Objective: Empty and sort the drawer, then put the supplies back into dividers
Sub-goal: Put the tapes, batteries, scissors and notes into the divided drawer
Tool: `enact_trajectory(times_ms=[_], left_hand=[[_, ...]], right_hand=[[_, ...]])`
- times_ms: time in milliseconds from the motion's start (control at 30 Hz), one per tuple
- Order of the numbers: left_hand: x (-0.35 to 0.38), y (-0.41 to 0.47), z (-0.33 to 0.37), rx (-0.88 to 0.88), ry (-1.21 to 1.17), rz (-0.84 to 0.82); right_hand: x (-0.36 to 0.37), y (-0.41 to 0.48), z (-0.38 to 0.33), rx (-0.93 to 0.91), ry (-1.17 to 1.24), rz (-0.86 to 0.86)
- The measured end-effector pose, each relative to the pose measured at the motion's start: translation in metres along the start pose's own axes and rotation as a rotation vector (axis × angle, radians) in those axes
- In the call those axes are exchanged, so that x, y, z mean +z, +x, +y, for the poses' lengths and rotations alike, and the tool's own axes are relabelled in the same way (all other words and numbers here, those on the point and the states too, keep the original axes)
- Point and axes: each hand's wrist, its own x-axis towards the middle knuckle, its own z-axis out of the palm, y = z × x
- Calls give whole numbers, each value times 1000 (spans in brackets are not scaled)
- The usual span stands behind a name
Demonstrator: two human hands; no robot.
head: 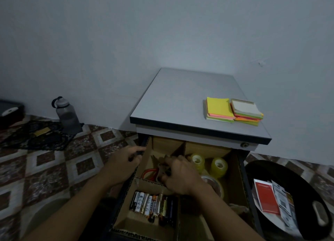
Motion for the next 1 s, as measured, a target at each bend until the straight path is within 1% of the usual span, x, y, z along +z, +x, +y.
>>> enact_trajectory(times_ms=[133,233,333,433,633,700,833,1000], left_hand=[[-1,-5,8,14,73,-29],[-5,-9,17,20,140,5],[-13,-9,35,11,91,17],[-18,-6,60,68,101,27],[-23,9,122,119,53,23],[-22,16,141,136,19,30],[-17,35,175,121,-43,36],[-9,63,203,63,-23,-17]], right_hand=[[-4,-10,-2,-2,77,-14],[-8,-19,-4,-11,185,-28],[-10,-28,-4,-17,279,-34],[-18,-41,-3,-34,309,-21],[-63,-66,12,-86,287,136],[-81,-73,22,-79,260,187],[-113,-84,48,-62,282,266],[-150,-94,82,52,305,412]])
